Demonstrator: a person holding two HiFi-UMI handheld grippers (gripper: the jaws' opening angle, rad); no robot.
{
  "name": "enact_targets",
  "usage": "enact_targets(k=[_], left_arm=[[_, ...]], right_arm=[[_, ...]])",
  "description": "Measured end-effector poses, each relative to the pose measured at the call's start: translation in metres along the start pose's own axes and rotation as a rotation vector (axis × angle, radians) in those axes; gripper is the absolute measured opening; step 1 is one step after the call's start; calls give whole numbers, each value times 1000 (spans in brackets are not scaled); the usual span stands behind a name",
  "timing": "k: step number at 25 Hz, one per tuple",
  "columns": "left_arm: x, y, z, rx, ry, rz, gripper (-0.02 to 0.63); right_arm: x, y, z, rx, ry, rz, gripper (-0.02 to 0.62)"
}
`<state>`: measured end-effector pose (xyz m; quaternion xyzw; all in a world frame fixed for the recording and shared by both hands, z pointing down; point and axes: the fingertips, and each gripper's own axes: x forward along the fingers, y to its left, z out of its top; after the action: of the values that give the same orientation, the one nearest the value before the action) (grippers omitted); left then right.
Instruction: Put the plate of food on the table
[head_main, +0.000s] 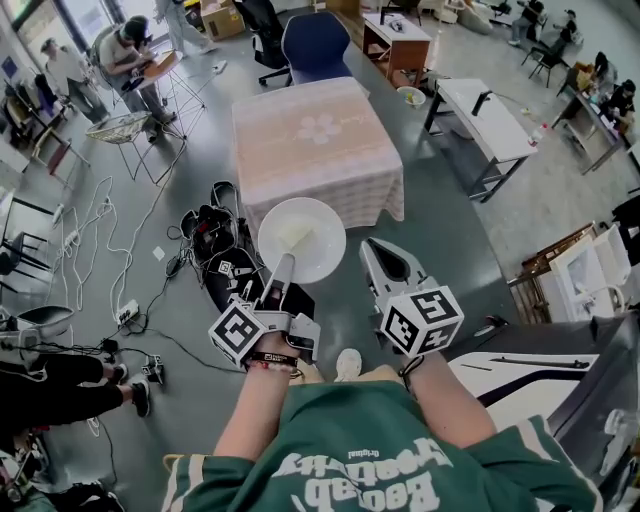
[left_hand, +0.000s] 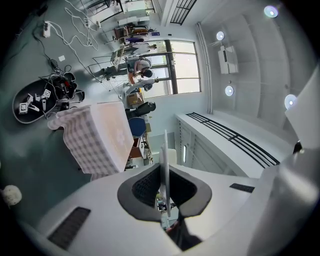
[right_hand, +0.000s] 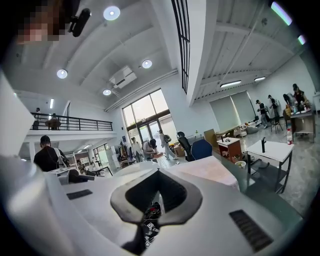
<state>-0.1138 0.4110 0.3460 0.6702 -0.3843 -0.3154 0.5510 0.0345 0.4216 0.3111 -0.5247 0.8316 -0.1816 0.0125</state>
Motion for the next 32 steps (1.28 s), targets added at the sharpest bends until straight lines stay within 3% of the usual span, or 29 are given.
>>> enact_targets(k=[15, 22, 32], left_arm=[[32, 9, 8, -5, 9, -3, 25], [89, 19, 24, -12, 49, -13, 25], [201, 37, 84, -20, 91, -4, 25]], right_arm=[[20, -14, -3, -56, 8, -16, 14], [61, -48, 9, -50, 23, -66, 14], [166, -96, 39, -43, 35, -111, 15]])
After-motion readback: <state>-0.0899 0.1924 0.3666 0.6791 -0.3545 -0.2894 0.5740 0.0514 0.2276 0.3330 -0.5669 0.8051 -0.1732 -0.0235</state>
